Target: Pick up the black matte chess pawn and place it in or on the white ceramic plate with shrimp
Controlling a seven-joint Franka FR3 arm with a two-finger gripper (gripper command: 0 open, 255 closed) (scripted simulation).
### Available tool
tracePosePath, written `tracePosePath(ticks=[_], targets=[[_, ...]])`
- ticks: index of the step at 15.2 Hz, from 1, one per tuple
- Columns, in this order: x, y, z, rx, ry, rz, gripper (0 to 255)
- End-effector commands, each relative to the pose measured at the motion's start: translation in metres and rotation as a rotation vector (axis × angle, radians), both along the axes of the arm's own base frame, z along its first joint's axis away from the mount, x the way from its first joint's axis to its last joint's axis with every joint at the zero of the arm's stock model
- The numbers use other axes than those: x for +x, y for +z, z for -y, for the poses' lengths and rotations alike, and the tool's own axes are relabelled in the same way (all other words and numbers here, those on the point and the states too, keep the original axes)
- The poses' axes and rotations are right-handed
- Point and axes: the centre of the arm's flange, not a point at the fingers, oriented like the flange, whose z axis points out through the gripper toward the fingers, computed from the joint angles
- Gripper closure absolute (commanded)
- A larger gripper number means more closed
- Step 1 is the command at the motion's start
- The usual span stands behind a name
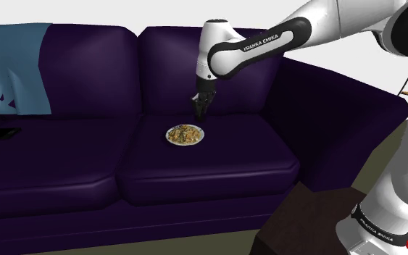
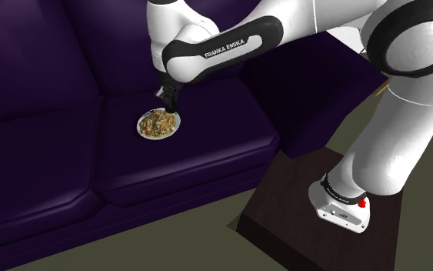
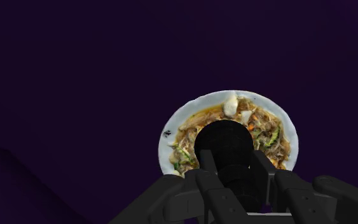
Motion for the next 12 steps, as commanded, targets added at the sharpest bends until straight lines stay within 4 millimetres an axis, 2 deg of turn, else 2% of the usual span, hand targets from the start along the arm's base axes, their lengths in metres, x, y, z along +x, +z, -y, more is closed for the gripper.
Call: tracePosePath(ticks=[1, 5, 12], targets=[[0.026, 0.0, -0.01, 0.0, -0.001, 0.001, 255], [0.073, 0.0, -0.029, 0.0, -0.001, 0.001, 255], [0.073, -0.037, -0.029, 0.0, -0.001, 0.001, 255]])
